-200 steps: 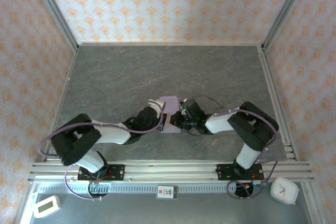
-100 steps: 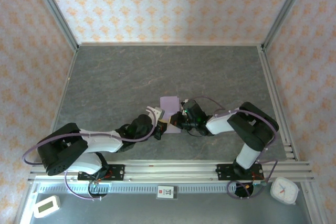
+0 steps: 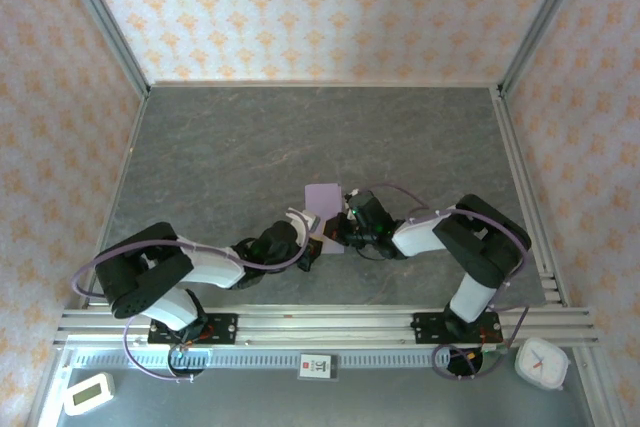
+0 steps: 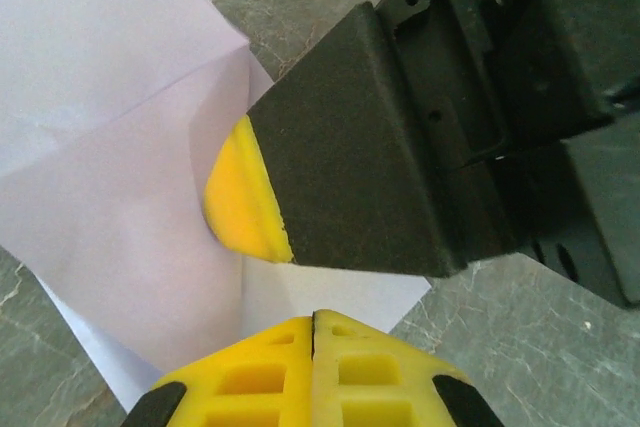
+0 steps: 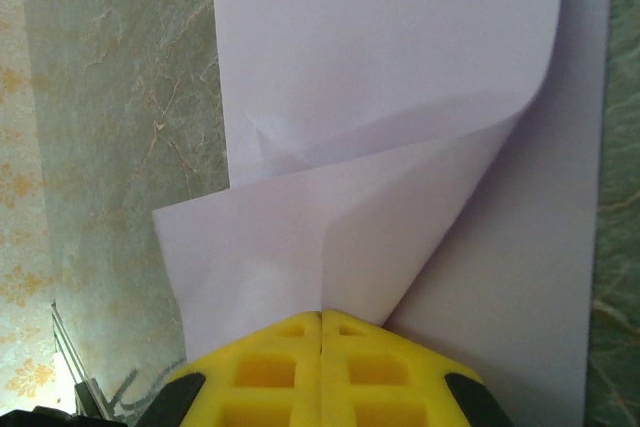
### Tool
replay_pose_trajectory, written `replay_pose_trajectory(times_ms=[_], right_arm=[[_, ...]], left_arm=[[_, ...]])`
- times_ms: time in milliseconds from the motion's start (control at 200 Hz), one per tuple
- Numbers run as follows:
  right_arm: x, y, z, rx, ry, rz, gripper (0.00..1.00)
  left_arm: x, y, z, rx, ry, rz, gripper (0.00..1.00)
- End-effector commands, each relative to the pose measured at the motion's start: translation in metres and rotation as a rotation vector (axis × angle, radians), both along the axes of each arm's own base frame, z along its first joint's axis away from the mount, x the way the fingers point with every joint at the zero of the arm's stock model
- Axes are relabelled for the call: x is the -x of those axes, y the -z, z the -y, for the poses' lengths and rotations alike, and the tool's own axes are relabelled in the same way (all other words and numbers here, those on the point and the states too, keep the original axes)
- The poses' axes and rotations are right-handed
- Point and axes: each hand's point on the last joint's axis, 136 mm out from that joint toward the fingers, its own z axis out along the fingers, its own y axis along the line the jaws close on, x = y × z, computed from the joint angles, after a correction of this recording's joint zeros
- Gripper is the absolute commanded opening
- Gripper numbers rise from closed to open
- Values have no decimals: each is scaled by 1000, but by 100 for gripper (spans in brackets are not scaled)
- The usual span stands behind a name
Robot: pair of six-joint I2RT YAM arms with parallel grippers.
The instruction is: Fold a paper plane with a square sheet of paper (pick it up from the middle)
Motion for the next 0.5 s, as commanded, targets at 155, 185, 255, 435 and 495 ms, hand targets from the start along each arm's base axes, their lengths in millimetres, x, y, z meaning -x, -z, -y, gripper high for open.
replay_pose_trajectory(times_ms=[155, 185, 255, 435, 495], right_arm=[[14, 30, 19, 81, 35, -79, 0], [14, 30, 20, 82, 37, -78, 0], [15, 31, 21, 84, 41, -83, 0], [15, 34, 23, 86, 55, -92, 0], [14, 34, 23, 86, 60, -95, 0]], left_arm=[[-16, 12, -6, -73, -92, 5, 0], [-15, 16, -8, -80, -96, -2, 0], [-12, 24, -12, -101, -102, -25, 0], [-3, 44, -25, -167, -112, -76, 0], [0, 47, -29, -185, -114, -86, 0]])
